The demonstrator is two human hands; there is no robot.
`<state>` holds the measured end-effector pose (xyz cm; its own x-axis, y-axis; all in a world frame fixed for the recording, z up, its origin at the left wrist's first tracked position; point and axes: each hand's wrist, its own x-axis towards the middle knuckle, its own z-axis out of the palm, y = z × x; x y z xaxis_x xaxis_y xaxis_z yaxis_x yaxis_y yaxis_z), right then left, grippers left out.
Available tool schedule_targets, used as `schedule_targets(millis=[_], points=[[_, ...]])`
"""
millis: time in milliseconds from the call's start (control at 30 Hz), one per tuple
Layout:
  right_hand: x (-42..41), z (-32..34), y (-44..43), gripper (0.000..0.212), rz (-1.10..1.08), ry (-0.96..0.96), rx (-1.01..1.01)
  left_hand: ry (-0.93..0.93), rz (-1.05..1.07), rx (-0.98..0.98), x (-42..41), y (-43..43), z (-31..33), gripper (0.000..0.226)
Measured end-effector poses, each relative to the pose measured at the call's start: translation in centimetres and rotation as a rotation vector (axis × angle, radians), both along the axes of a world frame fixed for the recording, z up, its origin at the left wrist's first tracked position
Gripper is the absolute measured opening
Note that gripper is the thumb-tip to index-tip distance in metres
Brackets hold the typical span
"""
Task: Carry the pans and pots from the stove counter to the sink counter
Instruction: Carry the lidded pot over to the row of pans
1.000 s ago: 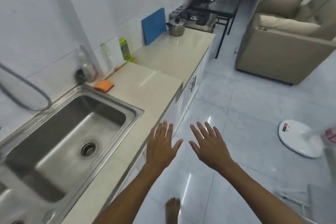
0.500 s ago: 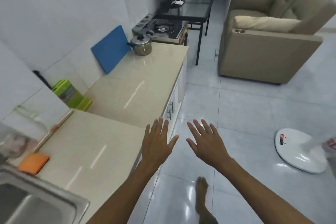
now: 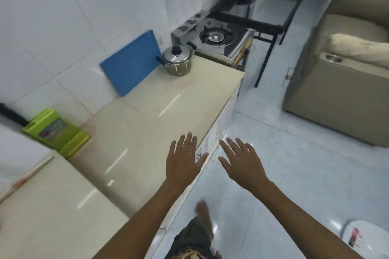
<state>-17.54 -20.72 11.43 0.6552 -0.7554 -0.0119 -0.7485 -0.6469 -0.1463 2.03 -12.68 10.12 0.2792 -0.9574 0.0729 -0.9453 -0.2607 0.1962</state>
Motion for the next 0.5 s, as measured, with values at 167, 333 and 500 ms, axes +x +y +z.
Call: schedule_targets(millis=[167, 333, 500], points=[[5.1, -1.5, -12.6, 0.054, 0.053, 0.003, -0.017, -0.007, 0.09, -0.04, 4.1, -11.3, -2.2, 0.07], [11.5, -1.0, -24.7, 0.056, 0.156, 0.03, 0.006, 0.053, 0.253, -0.025, 9.4, -21.9, -2.8, 0.074], [17.8, 0.2, -36.3, 0.059, 0.196, 0.005, 0.054, 0.129, 0.427, -0.017, 14.8, -30.0, -2.0, 0.075]])
